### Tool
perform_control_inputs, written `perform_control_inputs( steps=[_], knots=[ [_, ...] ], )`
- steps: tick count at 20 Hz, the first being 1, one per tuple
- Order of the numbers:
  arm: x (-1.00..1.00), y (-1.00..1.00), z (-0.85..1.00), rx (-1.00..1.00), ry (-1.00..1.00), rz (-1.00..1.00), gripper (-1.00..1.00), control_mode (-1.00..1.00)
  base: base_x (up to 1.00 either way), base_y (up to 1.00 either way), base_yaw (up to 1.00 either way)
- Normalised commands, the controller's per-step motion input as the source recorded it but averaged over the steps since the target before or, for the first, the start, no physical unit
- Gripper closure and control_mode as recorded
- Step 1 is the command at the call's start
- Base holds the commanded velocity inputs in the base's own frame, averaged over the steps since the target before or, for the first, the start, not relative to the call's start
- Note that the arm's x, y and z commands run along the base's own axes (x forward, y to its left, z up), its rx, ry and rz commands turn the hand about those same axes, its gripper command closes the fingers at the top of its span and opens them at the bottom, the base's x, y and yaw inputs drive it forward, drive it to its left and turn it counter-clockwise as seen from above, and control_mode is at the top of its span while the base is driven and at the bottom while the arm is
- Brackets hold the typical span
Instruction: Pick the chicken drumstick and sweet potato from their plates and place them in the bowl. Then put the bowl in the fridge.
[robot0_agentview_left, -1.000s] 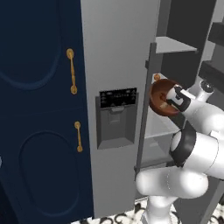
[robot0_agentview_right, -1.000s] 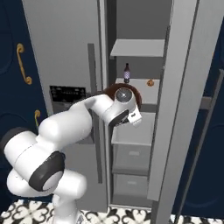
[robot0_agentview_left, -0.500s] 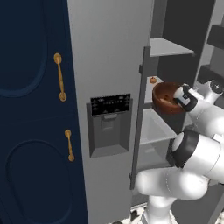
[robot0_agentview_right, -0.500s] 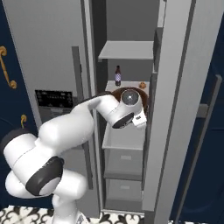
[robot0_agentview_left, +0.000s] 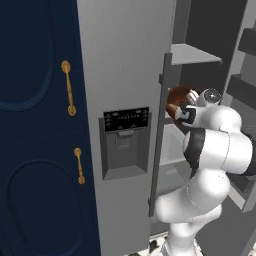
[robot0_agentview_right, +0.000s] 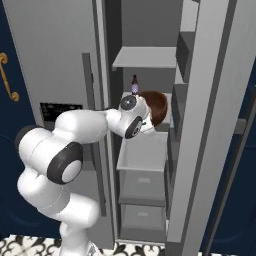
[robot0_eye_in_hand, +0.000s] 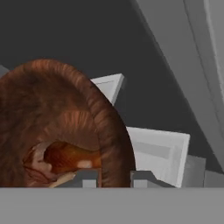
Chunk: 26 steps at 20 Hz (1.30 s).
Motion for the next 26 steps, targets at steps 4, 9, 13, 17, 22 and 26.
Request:
perform_control_inputs(
  steps=[4, 9, 13, 17, 22, 26],
  knots=[
    [0.73, -0.1, 0.0, 0.01, 0.0, 0.0, 1.0, -1.0, 0.0, 0.0, 0.0],
    [0.6, -0.53, 0.0, 0.12, 0.12, 0.0, 1.0, -1.0, 0.0, 0.0, 0.0],
    [0.75, -0.27, 0.02, 0.13, 0.24, -0.05, 1.0, -1.0, 0.0, 0.0, 0.0],
    [0.89, 0.0, 0.06, 0.07, 0.15, -0.13, -1.0, -1.0, 0.0, 0.0, 0.0],
    [-0.18, 0.0, 0.0, 0.0, 0.01, 0.0, -1.0, -1.0, 0.0, 0.0, 0.0],
    [-0.9, 0.21, 0.0, 0.0, -0.12, 0.0, -1.0, -1.0, 0.0, 0.0, 0.0]
  ],
)
